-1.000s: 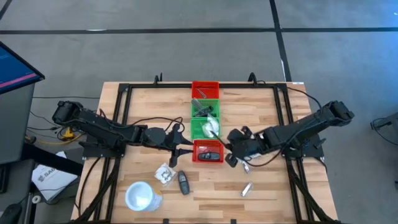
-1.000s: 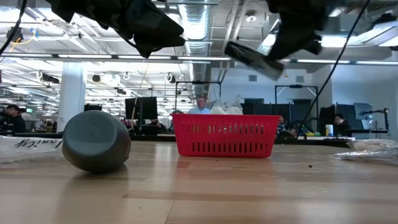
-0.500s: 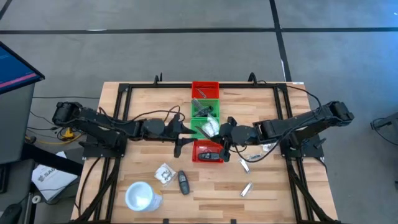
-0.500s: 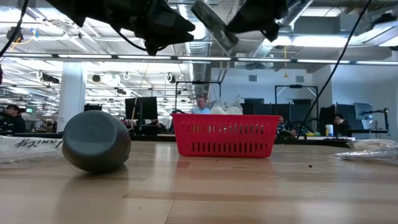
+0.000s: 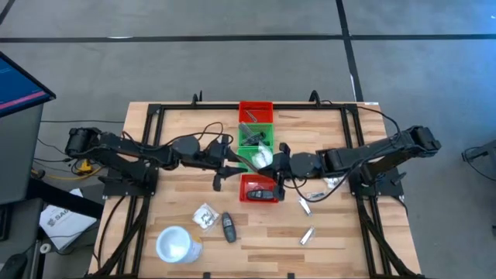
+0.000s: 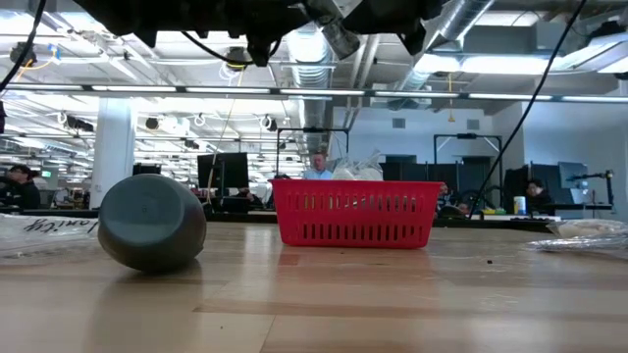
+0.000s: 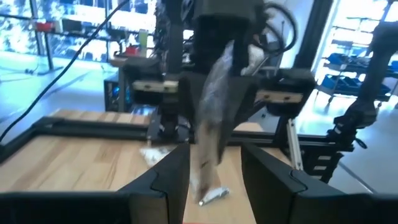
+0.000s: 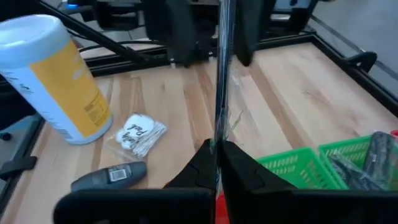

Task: Pick & Place Travel size toiletries
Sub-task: Put the black comb into the top green bin, then put the white cotton pack into the bottom green bin

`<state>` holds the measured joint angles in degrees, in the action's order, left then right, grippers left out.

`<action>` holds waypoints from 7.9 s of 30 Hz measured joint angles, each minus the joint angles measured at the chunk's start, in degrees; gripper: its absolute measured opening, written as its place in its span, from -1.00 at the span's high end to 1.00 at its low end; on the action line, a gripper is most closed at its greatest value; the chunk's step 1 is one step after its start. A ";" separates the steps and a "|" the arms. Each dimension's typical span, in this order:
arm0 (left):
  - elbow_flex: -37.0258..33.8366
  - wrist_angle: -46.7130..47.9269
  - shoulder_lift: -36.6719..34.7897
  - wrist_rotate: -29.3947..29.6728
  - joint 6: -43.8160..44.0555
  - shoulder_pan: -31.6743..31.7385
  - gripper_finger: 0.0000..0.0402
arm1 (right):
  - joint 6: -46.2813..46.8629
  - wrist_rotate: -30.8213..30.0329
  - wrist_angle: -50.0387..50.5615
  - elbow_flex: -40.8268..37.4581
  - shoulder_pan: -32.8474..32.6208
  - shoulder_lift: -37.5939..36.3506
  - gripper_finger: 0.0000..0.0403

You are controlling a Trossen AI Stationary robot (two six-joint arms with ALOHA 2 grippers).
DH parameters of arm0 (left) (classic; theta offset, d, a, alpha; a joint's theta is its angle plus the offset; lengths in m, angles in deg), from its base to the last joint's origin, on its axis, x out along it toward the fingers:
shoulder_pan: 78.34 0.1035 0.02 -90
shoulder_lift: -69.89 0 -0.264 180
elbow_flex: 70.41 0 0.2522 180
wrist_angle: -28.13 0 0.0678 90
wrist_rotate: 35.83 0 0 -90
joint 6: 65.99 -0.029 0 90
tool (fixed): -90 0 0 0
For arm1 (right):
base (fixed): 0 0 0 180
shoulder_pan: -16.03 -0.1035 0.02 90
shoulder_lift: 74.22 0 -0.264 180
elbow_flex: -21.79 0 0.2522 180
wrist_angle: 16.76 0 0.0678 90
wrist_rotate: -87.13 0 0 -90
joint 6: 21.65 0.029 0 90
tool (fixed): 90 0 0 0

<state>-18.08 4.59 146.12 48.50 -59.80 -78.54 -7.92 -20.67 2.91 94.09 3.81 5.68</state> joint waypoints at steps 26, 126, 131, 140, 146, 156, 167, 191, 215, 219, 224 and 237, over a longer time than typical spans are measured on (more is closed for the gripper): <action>0.00 -1.12 0.11 0.07 -5.07 1.03 0.99 | -0.80 1.08 1.93 0.09 0.94 0.05 0.86; 6.67 -10.02 31.85 7.60 9.16 21.66 0.05 | 8.84 -1.81 18.31 -0.04 2.17 0.07 0.49; 6.67 -4.38 28.37 6.06 7.98 21.66 0.05 | 11.29 -2.26 21.44 -0.04 2.23 0.07 0.49; 4.51 10.54 18.56 2.40 4.94 16.99 0.05 | 30.13 -6.34 42.51 -0.04 2.02 0.07 0.49; 0.51 10.50 13.60 2.46 5.01 12.13 0.05 | 42.46 -5.99 55.35 -0.05 0.08 0.07 0.49; -4.33 9.82 8.45 2.64 5.21 5.34 0.05 | 48.13 4.81 63.43 -5.95 -8.02 0.07 0.49; -4.63 9.80 8.31 3.90 5.21 1.42 0.05 | 50.87 12.48 65.22 -12.26 -14.23 0.07 0.49; -4.63 9.32 8.31 4.17 6.19 1.18 0.05 | 49.94 14.29 55.09 -22.87 -19.26 0.07 0.49; -4.61 8.95 8.33 4.15 6.07 1.18 0.05 | 37.39 10.84 48.55 -24.13 -13.76 0.07 0.51; -4.61 8.97 8.33 4.15 5.73 1.18 0.05 | 34.92 11.29 47.45 -24.09 -12.49 2.29 0.62; -4.61 8.97 8.33 4.15 5.64 1.18 0.05 | 32.03 13.68 48.10 -23.03 -10.81 7.95 0.95; -4.61 8.97 8.35 4.15 4.55 1.18 0.05 | 28.21 8.83 54.47 -11.63 -10.11 7.07 1.00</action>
<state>-22.69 13.56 154.47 52.65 -55.25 -77.37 20.29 -11.85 57.38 82.46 -6.30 12.74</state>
